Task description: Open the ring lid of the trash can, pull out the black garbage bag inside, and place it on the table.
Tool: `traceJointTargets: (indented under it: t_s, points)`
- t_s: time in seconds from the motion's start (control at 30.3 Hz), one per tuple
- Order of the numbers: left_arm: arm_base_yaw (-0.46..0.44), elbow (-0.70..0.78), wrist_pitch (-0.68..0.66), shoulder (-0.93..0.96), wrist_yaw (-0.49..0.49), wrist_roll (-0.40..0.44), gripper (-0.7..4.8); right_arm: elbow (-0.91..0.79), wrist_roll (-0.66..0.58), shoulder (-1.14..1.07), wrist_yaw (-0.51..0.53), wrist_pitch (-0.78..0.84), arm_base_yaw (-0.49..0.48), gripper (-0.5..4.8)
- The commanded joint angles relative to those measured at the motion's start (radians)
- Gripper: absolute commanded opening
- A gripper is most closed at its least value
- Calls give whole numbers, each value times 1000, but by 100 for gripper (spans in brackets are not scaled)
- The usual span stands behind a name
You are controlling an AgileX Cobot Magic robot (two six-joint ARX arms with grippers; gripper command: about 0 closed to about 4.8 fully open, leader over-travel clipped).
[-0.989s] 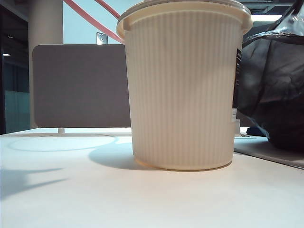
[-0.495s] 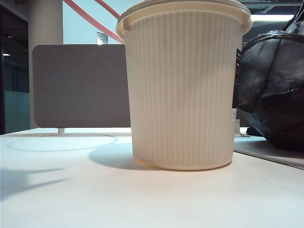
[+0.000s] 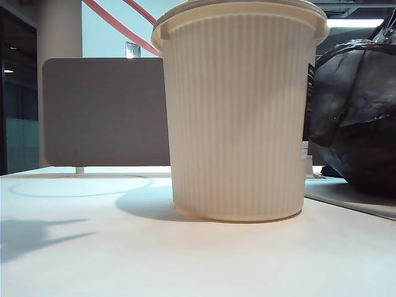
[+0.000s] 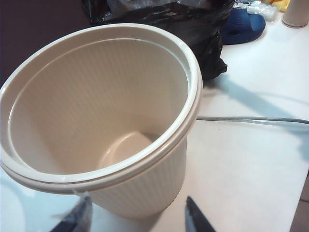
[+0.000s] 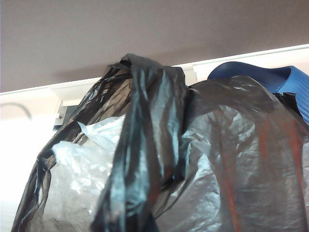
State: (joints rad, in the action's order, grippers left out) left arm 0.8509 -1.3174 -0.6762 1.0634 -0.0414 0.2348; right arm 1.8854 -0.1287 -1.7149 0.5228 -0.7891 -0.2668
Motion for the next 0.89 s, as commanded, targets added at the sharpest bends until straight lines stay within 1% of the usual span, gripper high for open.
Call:
traceJointTargets:
  t_s: [0.03,0.23,0.3,0.36,0.56,0.66,0.76,0.89]
  points:
    - [0,-2,12,-1,-6,-7,247,1,5,5,0,-12,0,-1]
    - [0,-2,12,-1,-6,-7,247,1,2,6,16,-24,0,1]
    - [0,-2,13,-1,-6,-7,247,1,2,6,28,-23,0,46]
    - [0,-2,13,-1,-6,-7,247,1,2,6,30,-24,0,107]
    - [0,-2,12,-1,-6,-7,246,3,2,11,31,-24,0,210]
    - [0,-2,12,-1,-6,-7,247,4,2,26,29,-19,-1,269]
    - [0,-2,12,-1,-5,-7,247,4,2,50,29,-13,-1,285]
    - [0,-2,13,-1,-4,-7,247,5,3,89,24,1,-3,285]
